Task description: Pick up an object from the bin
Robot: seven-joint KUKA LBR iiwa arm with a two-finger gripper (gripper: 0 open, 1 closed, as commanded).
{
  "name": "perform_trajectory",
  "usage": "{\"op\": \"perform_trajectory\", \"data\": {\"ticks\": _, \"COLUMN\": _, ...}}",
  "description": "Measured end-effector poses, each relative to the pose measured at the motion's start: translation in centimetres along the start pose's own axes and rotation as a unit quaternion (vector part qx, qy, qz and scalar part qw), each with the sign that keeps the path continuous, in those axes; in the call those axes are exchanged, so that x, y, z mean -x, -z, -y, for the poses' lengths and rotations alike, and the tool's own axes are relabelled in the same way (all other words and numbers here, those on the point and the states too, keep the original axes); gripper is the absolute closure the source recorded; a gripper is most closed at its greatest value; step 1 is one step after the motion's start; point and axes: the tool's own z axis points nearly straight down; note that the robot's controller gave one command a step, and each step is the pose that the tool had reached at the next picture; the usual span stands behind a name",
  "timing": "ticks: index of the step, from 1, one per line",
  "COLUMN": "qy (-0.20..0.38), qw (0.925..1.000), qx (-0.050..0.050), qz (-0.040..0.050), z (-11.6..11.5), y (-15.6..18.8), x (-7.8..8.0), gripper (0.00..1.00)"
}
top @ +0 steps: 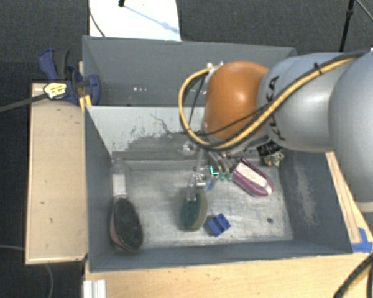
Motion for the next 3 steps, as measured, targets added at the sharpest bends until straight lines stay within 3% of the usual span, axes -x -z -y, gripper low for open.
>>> {"op": "perform_trajectory", "data": {"ticks": 1, "qy": 0.194, "qw": 0.9809, "qx": 0.002, "qz": 0.0115, "z": 1.42, "y": -3.56, "x": -1.61, "gripper": 0.0}}
{"op": "perform_trajectory", "data": {"ticks": 2, "qy": 0.193, "qw": 0.9812, "qx": 0.001, "qz": 0.0058, "z": 1.61, "y": -3.94, "x": -1.89, "gripper": 1.0}}
{"op": "perform_trajectory", "data": {"ticks": 3, "qy": 0.191, "qw": 0.9816, "qx": 0.0, "qz": 0.0053, "z": 1.81, "y": -4.09, "x": -1.92, "gripper": 0.0}}
